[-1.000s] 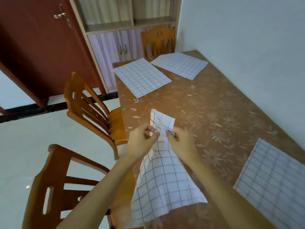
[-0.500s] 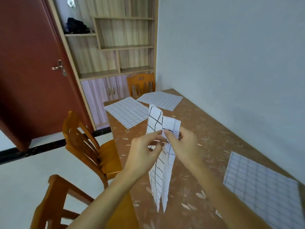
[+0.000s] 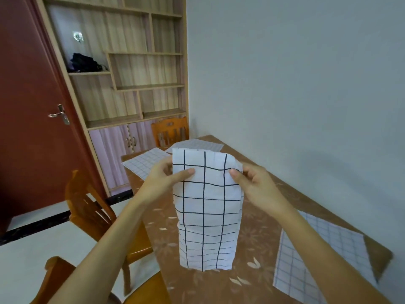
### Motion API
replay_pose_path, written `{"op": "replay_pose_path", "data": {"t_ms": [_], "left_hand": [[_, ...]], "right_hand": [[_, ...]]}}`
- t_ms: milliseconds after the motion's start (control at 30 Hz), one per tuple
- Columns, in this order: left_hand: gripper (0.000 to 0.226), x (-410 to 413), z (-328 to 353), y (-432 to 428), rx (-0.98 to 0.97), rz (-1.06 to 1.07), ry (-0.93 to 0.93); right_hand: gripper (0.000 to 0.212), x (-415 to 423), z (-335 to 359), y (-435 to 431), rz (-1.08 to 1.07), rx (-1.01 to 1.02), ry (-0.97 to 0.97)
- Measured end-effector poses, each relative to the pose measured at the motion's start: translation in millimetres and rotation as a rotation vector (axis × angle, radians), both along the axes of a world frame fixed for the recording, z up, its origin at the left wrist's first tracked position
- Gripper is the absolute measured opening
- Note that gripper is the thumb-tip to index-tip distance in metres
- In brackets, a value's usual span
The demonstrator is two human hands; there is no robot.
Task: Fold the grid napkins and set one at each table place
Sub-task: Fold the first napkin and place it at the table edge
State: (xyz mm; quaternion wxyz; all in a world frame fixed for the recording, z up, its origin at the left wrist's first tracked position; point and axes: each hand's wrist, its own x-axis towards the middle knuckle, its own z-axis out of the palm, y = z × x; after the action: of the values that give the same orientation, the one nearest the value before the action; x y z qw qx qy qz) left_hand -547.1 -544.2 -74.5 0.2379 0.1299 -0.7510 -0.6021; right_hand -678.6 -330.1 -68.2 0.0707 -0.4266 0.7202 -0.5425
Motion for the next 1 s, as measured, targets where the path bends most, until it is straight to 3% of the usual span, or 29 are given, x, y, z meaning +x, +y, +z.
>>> {"op": "replay_pose_path", "data": {"t_ms": [67,233,367,500,600,733,900,1000], "left_hand": [[0.026,-1.1,3.3,5.5,0.029,-0.019,0.034],[0.028,-1.1,10.9,11.3,-0.010,-0.031,0.088],[0.022,2.4,19.1,10.1,-0.095,-0.058,0.118],[0.018,2.7,21.8,5.7,-0.152,-0.005,0.163],[0.016,2.6,28.3,6.3,-0.197,-0.012,0.171],[0.017,2.6,39.2,4.3,-0.276,-0.015,0.160],[0.045,4.2,18.1,8.5,-0.167,-0.219,0.013],[0.032,-4.3,-8.3,13.8,-0.100,-0.203,0.014]], "right_hand": [[0.023,-3.2,3.8,7.2,-0.009,-0.013,-0.008],[0.020,-14.9,8.0,18.4,-0.033,-0.077,-0.022],[0.041,-24.7,9.3,24.8,-0.035,-0.092,0.005],[0.021,-29.1,11.4,34.1,0.038,-0.133,-0.063],[0.024,-24.1,12.7,37.3,0.093,-0.077,-0.098],[0.007,-26.3,10.6,33.6,-0.005,-0.103,-0.049],[0.025,-20.7,17.1,31.1,-0.044,-0.223,-0.120],[0.009,-22.8,18.3,30.2,-0.062,-0.204,-0.162]]}}
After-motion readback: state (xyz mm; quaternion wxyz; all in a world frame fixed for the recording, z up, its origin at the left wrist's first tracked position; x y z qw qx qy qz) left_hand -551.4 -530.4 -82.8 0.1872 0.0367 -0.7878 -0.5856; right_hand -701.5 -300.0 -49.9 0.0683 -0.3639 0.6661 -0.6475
